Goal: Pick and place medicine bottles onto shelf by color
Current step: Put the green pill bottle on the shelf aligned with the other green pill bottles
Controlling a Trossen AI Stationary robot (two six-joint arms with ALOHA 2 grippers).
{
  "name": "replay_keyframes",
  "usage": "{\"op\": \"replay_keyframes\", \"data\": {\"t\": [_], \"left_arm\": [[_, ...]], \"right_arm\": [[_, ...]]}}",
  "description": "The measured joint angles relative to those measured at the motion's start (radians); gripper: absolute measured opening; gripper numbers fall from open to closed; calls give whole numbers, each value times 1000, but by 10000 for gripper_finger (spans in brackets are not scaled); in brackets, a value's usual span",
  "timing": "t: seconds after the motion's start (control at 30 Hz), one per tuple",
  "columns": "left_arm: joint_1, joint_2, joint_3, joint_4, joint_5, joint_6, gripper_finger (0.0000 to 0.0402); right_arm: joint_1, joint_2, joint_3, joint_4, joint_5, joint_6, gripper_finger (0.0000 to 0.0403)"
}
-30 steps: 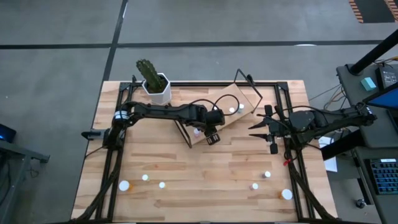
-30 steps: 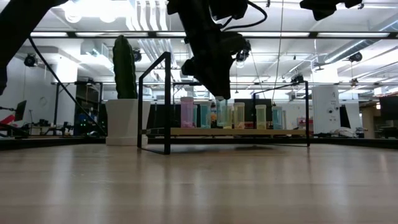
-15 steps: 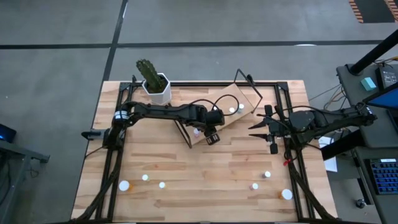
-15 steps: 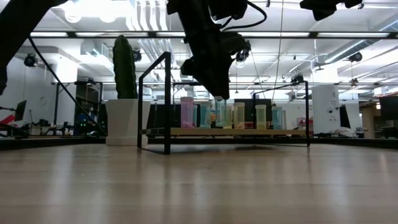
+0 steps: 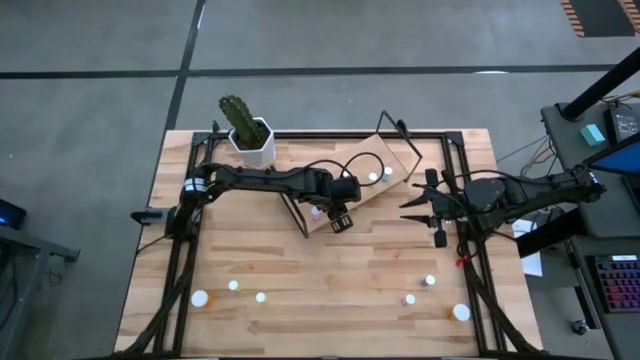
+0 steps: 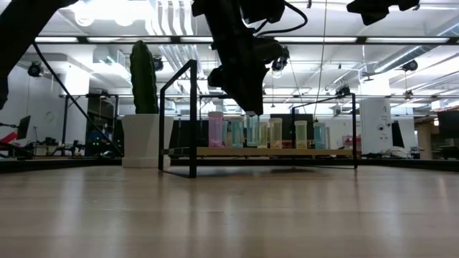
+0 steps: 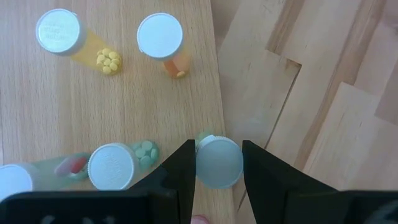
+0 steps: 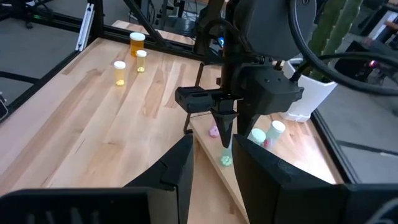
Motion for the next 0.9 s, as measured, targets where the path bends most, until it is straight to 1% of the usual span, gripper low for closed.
{"op": "replay_keyframes", "data": {"t": [0.53,0.8,0.9], "left_arm": [[5,0,-2,0,-9,0,99],[7,0,-2,0,-11,1,145],[7,0,-2,0,-11,1,154]], "right_arm": [[0,0,0,0,0,2,100],[0,0,0,0,0,2,100],[0,0,0,0,0,2,100]]}}
